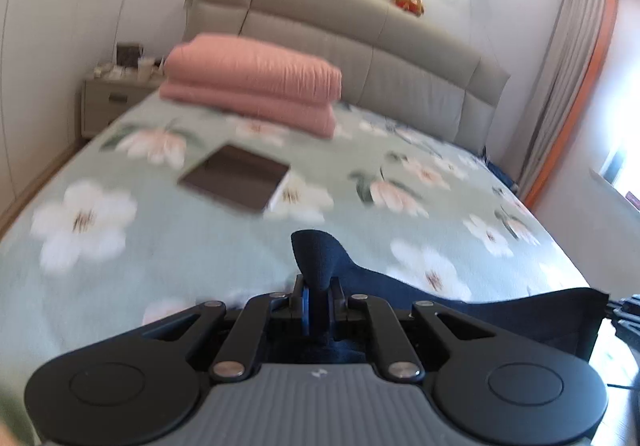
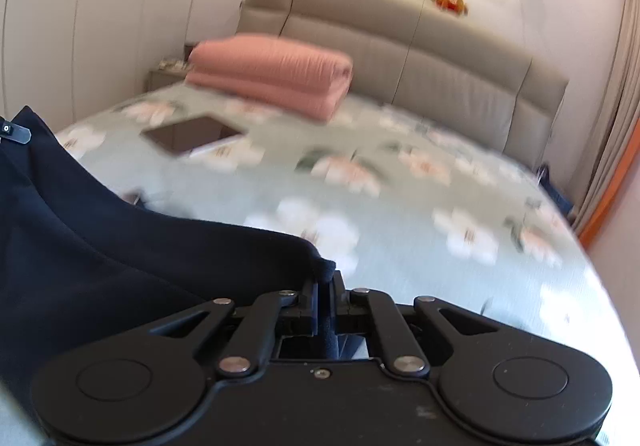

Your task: Fold large clothes

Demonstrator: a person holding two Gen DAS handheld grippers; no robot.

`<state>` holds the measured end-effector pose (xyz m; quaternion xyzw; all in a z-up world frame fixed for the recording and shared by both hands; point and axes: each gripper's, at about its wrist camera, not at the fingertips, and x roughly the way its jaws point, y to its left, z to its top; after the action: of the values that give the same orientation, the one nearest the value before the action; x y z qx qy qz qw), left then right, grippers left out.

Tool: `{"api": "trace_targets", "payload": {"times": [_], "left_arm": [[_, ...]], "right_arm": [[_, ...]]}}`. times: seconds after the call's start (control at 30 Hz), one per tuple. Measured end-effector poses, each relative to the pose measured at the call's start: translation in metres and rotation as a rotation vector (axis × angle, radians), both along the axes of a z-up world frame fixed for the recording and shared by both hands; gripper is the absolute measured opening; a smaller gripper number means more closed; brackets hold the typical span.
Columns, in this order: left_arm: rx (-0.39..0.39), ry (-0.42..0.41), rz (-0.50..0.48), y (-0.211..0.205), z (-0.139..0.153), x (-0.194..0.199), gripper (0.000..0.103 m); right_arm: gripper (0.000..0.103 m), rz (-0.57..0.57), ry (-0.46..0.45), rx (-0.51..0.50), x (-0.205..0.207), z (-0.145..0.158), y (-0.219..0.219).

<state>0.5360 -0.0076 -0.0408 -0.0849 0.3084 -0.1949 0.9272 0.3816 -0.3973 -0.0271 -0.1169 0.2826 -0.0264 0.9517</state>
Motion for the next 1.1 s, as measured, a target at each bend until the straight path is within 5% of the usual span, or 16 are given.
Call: {"api": "trace_targets", "payload": {"times": [0.17, 0.3, 0.43, 0.6, 0.77, 0.87, 1.1], "left_arm": [[0.029, 0.058, 0.082, -0.014, -0.057, 0.073, 0.010], [0.128, 0.165, 0.118, -0.027, -0.128, 0.106, 0.010], [0.177, 0.155, 0.128, -0.034, -0.150, 0.111, 0.014], [0.219, 0.104, 0.206, -0.019, -0.128, 0.105, 0.015], [0.231, 0.043, 0.186, -0.008, -0.087, 0.076, 0.014], [0.195, 0.048, 0.099, -0.020, -0.073, 0.049, 0.014], [0.016, 0.089, -0.166, -0.107, -0.080, 0.019, 0.015]], "right_arm": [[0.005, -0.031, 0.021, 0.004, 0.081, -0.050, -0.016], [0.006, -0.046, 0.186, 0.080, 0.123, -0.115, -0.020], [0.013, -0.077, 0.275, 0.132, 0.133, -0.146, -0.024], [0.059, -0.144, 0.298, 0.110, 0.117, -0.125, -0.034], [0.052, -0.193, 0.301, 0.111, 0.057, -0.087, -0.068], [0.010, -0.197, 0.323, 0.137, 0.023, -0.072, -0.072], [0.010, -0.061, 0.201, 0.273, 0.061, -0.064, -0.023]]}}
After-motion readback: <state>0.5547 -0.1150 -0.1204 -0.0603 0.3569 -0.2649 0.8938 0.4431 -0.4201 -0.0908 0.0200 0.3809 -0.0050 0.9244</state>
